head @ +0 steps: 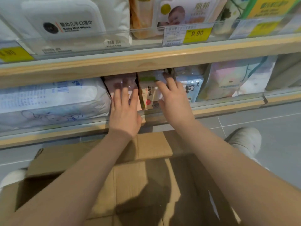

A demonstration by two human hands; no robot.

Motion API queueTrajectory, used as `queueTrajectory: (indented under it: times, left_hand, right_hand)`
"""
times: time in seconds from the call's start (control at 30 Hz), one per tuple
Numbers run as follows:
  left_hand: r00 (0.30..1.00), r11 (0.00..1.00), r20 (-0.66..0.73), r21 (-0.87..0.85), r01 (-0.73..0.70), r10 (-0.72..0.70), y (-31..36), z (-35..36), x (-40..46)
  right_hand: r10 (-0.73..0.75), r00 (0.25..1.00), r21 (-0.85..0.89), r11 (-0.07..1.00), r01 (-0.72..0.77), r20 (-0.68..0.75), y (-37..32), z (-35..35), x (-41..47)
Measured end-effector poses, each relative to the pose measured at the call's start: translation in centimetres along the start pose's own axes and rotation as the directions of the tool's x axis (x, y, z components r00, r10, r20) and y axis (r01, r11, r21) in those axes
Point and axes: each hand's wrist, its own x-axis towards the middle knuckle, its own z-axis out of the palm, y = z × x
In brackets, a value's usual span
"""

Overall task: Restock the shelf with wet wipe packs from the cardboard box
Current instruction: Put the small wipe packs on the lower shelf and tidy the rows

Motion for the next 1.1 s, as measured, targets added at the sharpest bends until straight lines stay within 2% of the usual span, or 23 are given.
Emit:
queueTrajectory:
  times: [0.17,0.3,0.43,0.53,0.6,0.73,0.77,0.87,0.93,1.0,1.1]
  left_hand:
    - [1.000,0.997,0.024,0.076,-0.004,0.002,-0.3,1.6,0.7]
    - [1.000,0.994,0.009,0.113,0.000,-0.001,-0.4,2.6,1.0]
    - [1.000,0.997,0.012,0.079,-0.011,0.010,-0.5,2.5,1.0]
    - [1.000,1.000,0.017,0.009,-0.014,0.013,-0.5,2.0,0.9]
    - [1.000,0.998,-0.009,-0.051,-0.022,0.021,-0.5,1.6,0.7]
    - [0.973,0.971,-0.212,-0.200,-0.131,0.088,0.1,1.1,0.3]
    - [0.979,0.950,-0.193,-0.290,-0.117,0.062,0.4,1.1,0.3]
    - [0.998,0.824,0.056,-0.564,0.063,-0.038,1.5,1.0,0.6]
    - [0.987,0.750,0.155,-0.649,0.127,-0.033,2.1,1.3,1.0]
    - [0.977,0.637,0.206,-0.746,0.194,-0.056,2.6,1.4,1.8]
    - [0.948,0.455,0.305,-0.833,0.314,-0.095,3.4,1.3,3.2]
  right_hand:
    - [-0.075,0.996,-0.201,0.976,0.082,0.044,-0.5,2.0,1.6]
    - [-0.050,0.993,-0.229,0.971,0.074,0.105,-1.0,2.1,3.1]
    - [-0.053,0.989,-0.242,0.966,0.086,0.140,-1.2,1.2,4.1]
    - [-0.021,0.992,-0.150,0.988,0.039,0.122,-0.8,0.9,3.8]
    - [0.007,0.999,0.004,1.000,-0.007,0.041,-0.5,1.1,2.7]
    - [0.164,0.980,0.328,0.937,-0.121,-0.109,-0.6,1.1,0.4]
    - [0.211,0.974,0.359,0.918,-0.168,-0.086,-0.7,1.3,0.1]
    - [0.307,0.952,0.422,0.860,-0.287,0.023,-0.7,2.1,0.2]
    - [0.388,0.917,0.478,0.791,-0.382,0.090,-0.6,2.4,0.6]
    - [0.416,0.895,0.447,0.778,-0.441,0.159,-0.4,2.4,1.2]
    - [0.390,0.903,0.461,0.777,-0.428,0.180,0.3,2.7,1.6]
